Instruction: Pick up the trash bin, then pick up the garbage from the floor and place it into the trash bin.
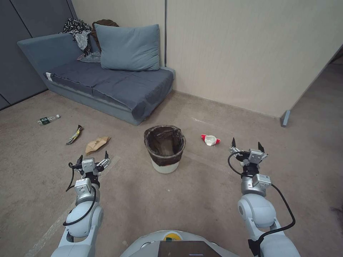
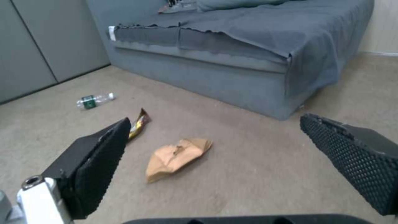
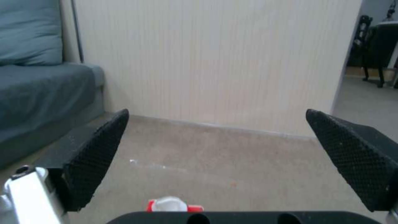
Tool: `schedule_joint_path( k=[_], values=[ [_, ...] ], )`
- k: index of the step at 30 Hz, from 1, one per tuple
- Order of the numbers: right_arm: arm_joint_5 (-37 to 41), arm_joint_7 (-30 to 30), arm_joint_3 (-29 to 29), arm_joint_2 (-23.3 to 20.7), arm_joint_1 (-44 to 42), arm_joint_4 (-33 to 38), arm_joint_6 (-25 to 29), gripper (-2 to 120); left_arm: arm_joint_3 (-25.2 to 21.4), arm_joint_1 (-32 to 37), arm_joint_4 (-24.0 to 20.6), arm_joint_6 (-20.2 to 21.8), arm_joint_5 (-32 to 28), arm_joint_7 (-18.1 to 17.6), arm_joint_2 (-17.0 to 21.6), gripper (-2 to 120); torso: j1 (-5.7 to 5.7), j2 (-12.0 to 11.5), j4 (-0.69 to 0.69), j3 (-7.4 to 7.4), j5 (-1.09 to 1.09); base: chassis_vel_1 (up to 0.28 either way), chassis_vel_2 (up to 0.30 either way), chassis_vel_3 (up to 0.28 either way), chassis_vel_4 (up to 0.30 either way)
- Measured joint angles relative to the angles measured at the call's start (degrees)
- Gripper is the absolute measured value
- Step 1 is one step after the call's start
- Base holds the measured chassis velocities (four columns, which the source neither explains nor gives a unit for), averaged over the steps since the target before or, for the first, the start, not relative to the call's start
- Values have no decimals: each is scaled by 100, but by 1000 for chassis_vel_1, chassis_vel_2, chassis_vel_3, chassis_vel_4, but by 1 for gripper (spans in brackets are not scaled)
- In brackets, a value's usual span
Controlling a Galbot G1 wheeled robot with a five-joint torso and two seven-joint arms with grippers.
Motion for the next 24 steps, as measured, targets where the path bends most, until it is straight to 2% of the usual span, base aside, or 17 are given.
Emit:
schedule_joint_path(
  k=[14,24],
  values=[
    [-24,12,-11,16,12,-4,35,100,7,55,-89,-4,8,-1,-14,100,0,0,-1,0,-3,-183,192,188,-185],
    [-32,33,-16,20,22,-25,114,100,6,107,-194,-8,0,-1,6,100,0,0,0,0,-3,-27,36,21,-30]
  ],
)
